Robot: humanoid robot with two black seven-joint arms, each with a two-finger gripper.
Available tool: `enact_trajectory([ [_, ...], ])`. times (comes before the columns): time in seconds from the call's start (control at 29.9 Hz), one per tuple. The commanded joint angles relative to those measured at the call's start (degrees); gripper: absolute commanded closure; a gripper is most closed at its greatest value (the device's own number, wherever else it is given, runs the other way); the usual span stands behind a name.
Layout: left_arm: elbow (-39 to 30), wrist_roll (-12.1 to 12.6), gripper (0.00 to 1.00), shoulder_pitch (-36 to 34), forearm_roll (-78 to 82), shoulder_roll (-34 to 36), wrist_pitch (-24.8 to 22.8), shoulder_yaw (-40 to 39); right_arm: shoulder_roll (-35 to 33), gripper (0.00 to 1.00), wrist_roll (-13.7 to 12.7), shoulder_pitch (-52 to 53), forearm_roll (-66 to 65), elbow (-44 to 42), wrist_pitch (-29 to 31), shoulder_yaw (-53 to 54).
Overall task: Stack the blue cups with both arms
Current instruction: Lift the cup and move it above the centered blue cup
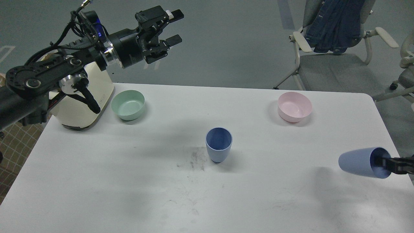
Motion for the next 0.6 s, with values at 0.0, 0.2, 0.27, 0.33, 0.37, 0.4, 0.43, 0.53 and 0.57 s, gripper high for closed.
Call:
enact_trajectory([
  [0.0, -0.07, 0.00, 0.15, 0.00, 0.00, 0.22, 0.00, -0.08, 4.15, 1.00, 0.00, 9.05, -0.91, -1.86, 3.77, 0.02],
  [0.2, -0.07, 0.00, 0.15, 0.00, 0.00, 0.57, 0.00, -0.08, 17.23, 1.00, 0.00, 19.68, -1.00, -11.34, 8.08, -0.86],
  [0.27, 0.02, 0.00, 0.15, 0.00, 0.00, 0.66, 0.00, -0.08, 20.23, 1.00, 0.00, 22.06, -0.56, -12.41, 8.96, -2.26],
  [0.33, 0.02, 0.00, 0.15, -0.09, 0.00, 0.66, 0.00, -0.08, 26.36, 1.00, 0.00, 28.28, 0.49, -12.76, 9.58, -8.04],
  [0.37, 0.02, 0.00, 0.15, 0.00, 0.00, 0.66, 0.00, -0.08, 27.96, 1.00, 0.00, 29.97, 0.93, -12.76, 9.58, -9.90],
  [0.4, 0.10, 0.00, 0.15, -0.09, -0.08, 0.66, 0.00, -0.08, 31.46, 1.00, 0.00, 33.38, 2.50, -12.85, 9.67, -13.74],
  [0.43, 0.10, 0.00, 0.15, -0.09, -0.08, 0.66, 0.00, -0.08, 33.06, 1.00, 0.00, 34.89, 3.56, -12.68, 9.67, -15.52],
  [0.53, 0.11, 0.00, 0.15, -0.09, -0.08, 0.66, 0.00, -0.08, 38.78, 1.00, 0.00, 38.85, 7.87, -12.15, 9.67, -20.28],
  [0.57, 0.19, 0.00, 0.15, -0.09, -0.08, 0.66, 0.00, -0.08, 41.57, 1.00, 0.00, 40.08, 8.84, -12.06, 9.67, -21.33],
])
